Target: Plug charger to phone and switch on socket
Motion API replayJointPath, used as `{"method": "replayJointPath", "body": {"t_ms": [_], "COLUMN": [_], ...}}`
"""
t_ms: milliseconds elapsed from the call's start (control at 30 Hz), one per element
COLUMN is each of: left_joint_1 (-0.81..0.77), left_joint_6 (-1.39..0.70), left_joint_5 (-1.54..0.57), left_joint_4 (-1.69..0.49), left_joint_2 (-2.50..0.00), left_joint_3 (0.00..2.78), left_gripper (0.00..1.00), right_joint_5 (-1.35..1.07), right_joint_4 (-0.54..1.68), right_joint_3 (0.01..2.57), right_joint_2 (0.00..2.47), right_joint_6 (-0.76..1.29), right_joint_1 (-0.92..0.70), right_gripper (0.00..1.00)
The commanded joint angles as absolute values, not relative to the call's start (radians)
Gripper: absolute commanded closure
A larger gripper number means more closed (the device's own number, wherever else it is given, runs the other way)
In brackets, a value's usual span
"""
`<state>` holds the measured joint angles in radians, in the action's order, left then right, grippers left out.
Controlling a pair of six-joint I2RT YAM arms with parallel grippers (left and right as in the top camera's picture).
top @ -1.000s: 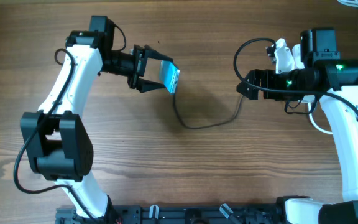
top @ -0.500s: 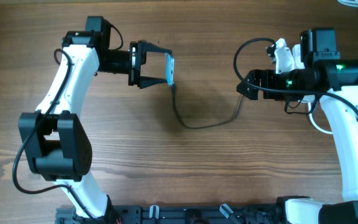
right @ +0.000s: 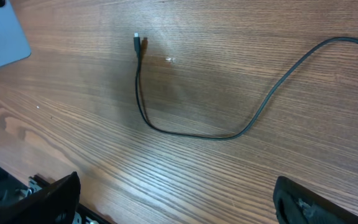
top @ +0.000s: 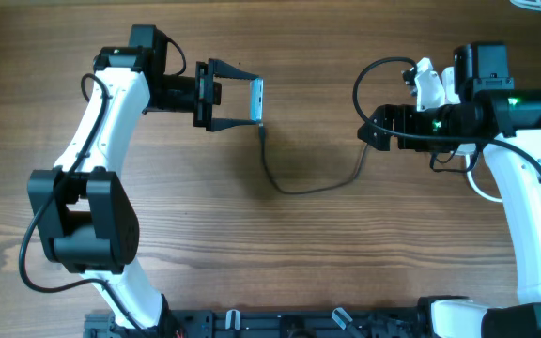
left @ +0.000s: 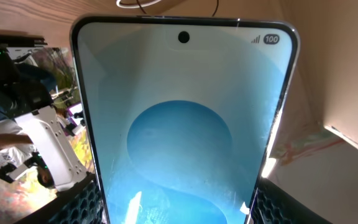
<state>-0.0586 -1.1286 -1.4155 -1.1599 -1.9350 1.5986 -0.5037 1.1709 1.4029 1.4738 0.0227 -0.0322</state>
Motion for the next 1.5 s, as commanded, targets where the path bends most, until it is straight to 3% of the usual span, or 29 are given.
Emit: {"method": "replayJointPath", "body": {"t_ms": [0, 1233, 1467], "left_joint_1": [-0.054, -0.054, -0.073], "left_joint_6": [-1.157, -1.157, -1.166], "left_joint_5": [-1.469, -1.332, -1.104], "left_joint_4": [-1.16, -1.16, -1.16], "left_joint_2": [-1.894, -1.894, -1.894], "left_joint_3": [1.623, 1.623, 1.623], "left_gripper": [0.96, 0.96, 0.96], "right_joint_5": [-0.495, -0.495, -0.589], "right_joint_4": [1.168, 1.167, 1.151], "right_joint_3": [1.412, 1.412, 1.412], "right_joint_2": [1.484, 1.484, 1.484], "right_joint_6": [0.031, 0.059, 0.081], "right_joint_1": [-0.036, -0.036, -0.036], "right_gripper": [0.0, 0.0, 0.0]}}
